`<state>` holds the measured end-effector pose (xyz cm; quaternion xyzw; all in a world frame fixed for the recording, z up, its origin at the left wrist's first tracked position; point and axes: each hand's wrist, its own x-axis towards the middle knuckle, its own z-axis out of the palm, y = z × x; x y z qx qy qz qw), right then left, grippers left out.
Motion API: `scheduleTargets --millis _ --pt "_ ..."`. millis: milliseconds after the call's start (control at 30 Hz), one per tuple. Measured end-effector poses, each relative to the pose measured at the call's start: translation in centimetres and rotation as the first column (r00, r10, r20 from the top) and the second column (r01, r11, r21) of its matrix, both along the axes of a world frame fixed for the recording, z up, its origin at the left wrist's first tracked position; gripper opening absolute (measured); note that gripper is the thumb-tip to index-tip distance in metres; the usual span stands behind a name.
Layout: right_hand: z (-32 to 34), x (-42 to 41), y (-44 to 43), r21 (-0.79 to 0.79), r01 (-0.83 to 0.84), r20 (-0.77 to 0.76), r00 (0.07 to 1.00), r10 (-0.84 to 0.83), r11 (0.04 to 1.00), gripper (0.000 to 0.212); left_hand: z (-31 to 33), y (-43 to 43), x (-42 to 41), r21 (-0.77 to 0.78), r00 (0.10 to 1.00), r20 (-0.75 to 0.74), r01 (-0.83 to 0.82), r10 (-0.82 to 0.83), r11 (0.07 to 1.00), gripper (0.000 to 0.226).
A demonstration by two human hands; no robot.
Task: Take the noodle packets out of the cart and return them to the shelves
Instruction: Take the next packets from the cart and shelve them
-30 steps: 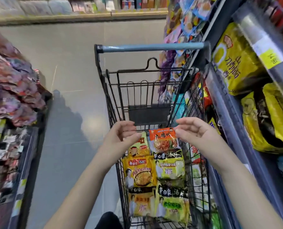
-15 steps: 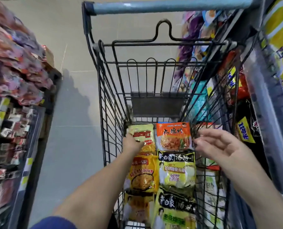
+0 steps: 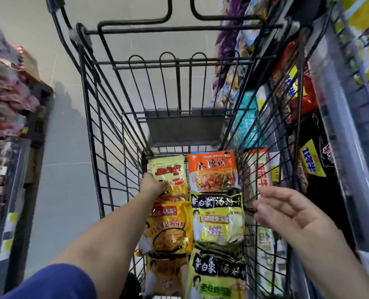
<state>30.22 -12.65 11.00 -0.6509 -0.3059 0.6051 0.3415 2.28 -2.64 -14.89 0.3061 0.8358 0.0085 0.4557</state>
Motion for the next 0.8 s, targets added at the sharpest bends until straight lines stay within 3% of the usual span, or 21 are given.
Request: scheduleTargets --millis 300,467,600,800 --pt "0.0 -0.8 0.8 -0.013 0.012 -0.013 1.0 -0.012 1.0 0.084 -1.4 -0.3 0.4 0.029 0.997 -0.06 0.059 -0.057 0.998 0.054" --pt "-0.2 -1.2 1.6 0.008 -0.008 -0.003 1.0 0.008 1.0 0.078 -1.7 0.5 0.4 -0.04 0.999 0.015 0.038 -0.037 0.998 0.059" --pt "-0.3 -1.4 1.8 0.015 -0.004 0.005 1.0 0.004 1.0 0.077 -1.9 0.3 0.4 -0.024 0.999 0.037 -0.006 0.007 1.0 0.077" --pt "-0.8 -1.5 1.8 0.021 -0.002 0.006 1.0 0.002 1.0 0.075 -2.3 -0.1 -0.1 0.005 0.992 0.098 -0.075 0.074 0.997 0.077"
